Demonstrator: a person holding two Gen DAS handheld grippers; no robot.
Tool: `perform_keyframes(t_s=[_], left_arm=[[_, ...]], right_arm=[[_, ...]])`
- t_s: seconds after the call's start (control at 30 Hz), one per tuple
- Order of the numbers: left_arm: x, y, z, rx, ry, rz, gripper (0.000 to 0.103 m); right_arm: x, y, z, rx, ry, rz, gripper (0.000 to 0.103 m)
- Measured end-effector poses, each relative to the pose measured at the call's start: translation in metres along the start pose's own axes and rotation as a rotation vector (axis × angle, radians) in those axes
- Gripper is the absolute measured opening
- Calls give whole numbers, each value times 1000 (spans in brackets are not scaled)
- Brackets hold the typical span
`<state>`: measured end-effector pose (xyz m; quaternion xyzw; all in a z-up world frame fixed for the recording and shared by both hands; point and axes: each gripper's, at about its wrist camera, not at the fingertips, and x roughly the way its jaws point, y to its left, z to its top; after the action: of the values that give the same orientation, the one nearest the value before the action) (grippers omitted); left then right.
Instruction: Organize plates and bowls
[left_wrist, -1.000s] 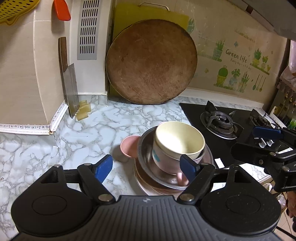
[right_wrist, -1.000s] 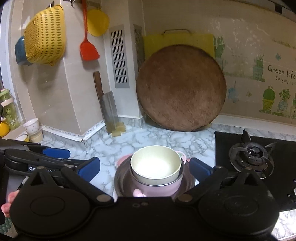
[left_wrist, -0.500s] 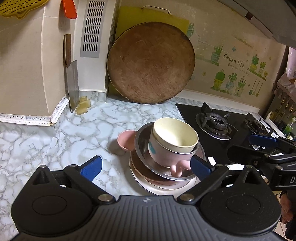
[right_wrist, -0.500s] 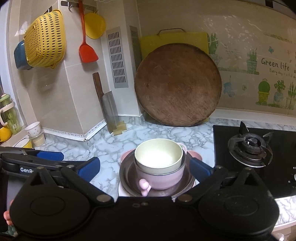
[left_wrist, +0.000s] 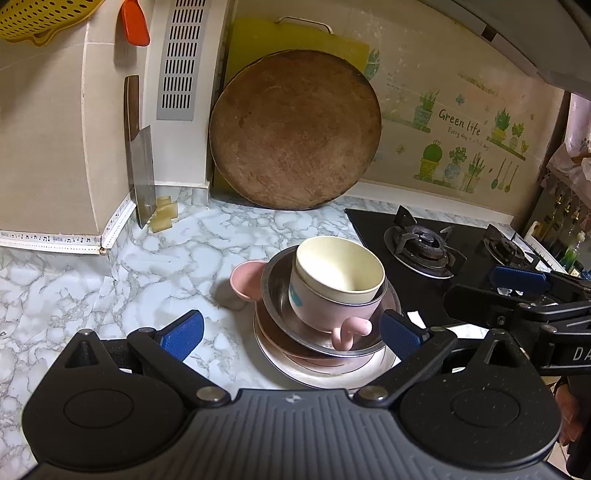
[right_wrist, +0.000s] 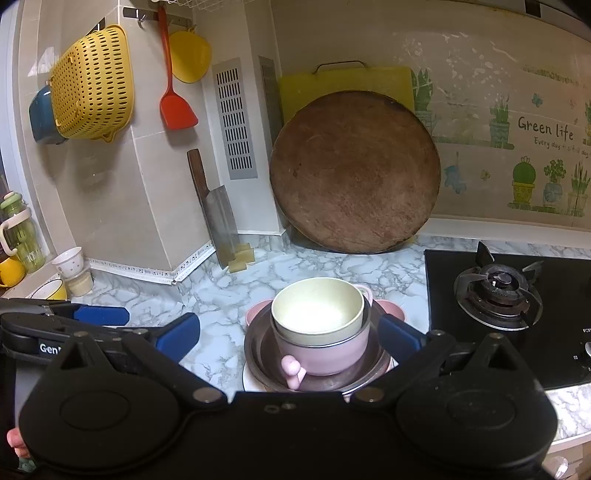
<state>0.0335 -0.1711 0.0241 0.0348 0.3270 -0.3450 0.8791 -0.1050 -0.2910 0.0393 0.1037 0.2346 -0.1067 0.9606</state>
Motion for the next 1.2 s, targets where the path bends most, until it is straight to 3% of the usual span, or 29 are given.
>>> perform_keyframes(t_s=[1.2], left_arm=[[2,-7,1,0,-10,17,102]], right_arm=[[8,-13,0,27,39,9,103]])
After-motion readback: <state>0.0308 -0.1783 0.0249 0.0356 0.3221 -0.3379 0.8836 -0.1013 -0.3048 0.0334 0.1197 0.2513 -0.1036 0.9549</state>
